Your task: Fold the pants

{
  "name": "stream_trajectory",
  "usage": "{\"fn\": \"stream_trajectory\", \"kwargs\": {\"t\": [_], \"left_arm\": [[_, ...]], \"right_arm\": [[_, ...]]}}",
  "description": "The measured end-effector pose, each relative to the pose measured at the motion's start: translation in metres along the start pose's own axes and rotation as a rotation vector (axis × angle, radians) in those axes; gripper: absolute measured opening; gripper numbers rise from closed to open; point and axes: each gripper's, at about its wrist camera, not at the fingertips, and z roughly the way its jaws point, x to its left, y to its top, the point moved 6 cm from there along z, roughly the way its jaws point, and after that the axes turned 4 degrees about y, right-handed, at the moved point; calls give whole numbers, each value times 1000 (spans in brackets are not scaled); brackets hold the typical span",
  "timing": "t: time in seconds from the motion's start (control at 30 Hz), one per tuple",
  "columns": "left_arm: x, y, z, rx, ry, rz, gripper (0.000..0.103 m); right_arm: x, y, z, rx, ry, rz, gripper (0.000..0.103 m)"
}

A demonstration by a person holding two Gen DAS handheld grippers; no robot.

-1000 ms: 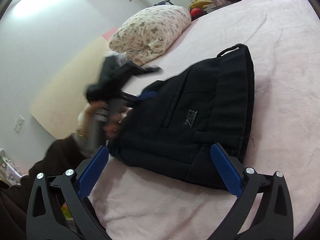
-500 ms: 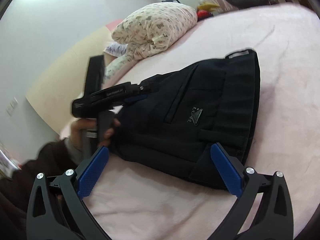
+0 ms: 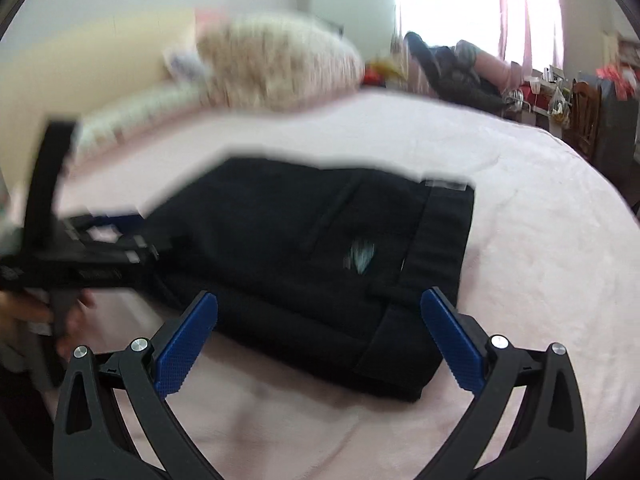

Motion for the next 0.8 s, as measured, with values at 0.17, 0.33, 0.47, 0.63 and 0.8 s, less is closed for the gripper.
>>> {"fn": "stream_trajectory", "kwargs": {"t": [0.17,0.33,0.47,0.63,0.8], "left_arm": [[0,-4,-4,-17,23,29,101],[2,-4,-3,-23,34,37,101],[-1,-5,-1,-19,58,55,101],[-1,-5,0,-20,50,49,101],[0,-5,-1,-20,37,48,101]], "right_arm": [[-3,-4,7,16,-5,-1,102],[-10,4,-3,-30,36,50,102],[-1,-8,17,46,-36,-31,102],[-9,-2,9,30,28,46,102],[-29,9,-13,-26,134,195,102]]}}
